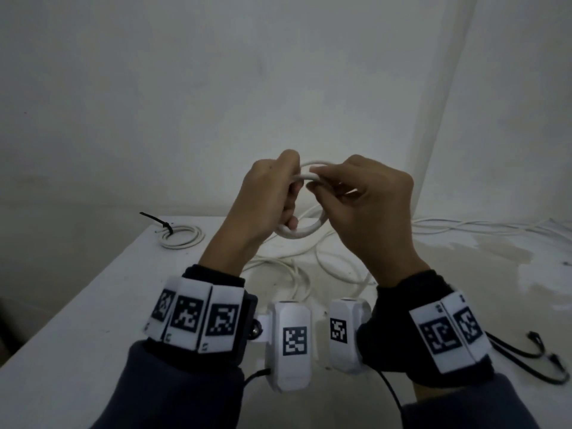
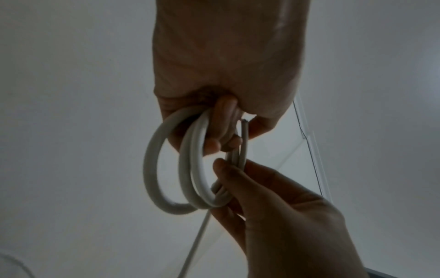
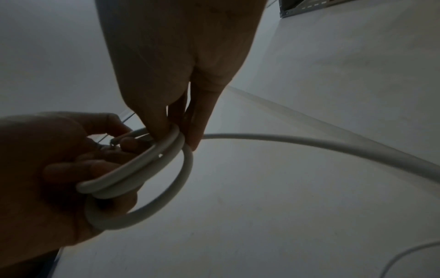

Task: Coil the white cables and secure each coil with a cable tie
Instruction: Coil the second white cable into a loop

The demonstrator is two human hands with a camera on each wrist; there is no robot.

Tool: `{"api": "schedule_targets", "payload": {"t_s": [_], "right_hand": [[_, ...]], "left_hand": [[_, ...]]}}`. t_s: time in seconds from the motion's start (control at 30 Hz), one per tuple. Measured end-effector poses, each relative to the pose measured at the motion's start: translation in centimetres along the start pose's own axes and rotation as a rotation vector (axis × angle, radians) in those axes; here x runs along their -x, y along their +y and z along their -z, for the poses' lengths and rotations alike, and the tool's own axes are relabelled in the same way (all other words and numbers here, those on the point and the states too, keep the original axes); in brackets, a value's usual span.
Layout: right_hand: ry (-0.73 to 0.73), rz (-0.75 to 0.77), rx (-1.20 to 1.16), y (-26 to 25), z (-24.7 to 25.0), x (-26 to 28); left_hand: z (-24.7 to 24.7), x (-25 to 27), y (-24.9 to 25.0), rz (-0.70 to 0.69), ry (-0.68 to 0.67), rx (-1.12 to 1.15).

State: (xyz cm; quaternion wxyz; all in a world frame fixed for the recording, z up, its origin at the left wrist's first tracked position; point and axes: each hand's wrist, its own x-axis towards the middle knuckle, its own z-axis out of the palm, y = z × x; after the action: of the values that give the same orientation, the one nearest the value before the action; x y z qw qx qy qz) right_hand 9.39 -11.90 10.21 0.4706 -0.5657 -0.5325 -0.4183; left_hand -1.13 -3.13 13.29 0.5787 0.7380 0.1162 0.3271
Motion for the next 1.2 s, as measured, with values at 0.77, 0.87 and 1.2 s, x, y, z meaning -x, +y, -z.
{"api": "schedule_targets", "payload": {"t_s": [0.77,0.87,1.2], "right_hand": [[-0.211,-0.219,-0.235,-1.0,1.3,-1.0],[-0.305,-0.455,-0.586,-1.5,1.4,-1.2],[-0.325,-0.736,-1.176,-1.1,1.9,-1.4]], "left_hand": [[1.5,0.1,0.4,-0.475,-0.002,-0.326],[1.4,0.1,0.2,-0.427,-0.027,-0.209],[-0.2,0.3,0.3,-0.237,-0.055,0.205]]}}
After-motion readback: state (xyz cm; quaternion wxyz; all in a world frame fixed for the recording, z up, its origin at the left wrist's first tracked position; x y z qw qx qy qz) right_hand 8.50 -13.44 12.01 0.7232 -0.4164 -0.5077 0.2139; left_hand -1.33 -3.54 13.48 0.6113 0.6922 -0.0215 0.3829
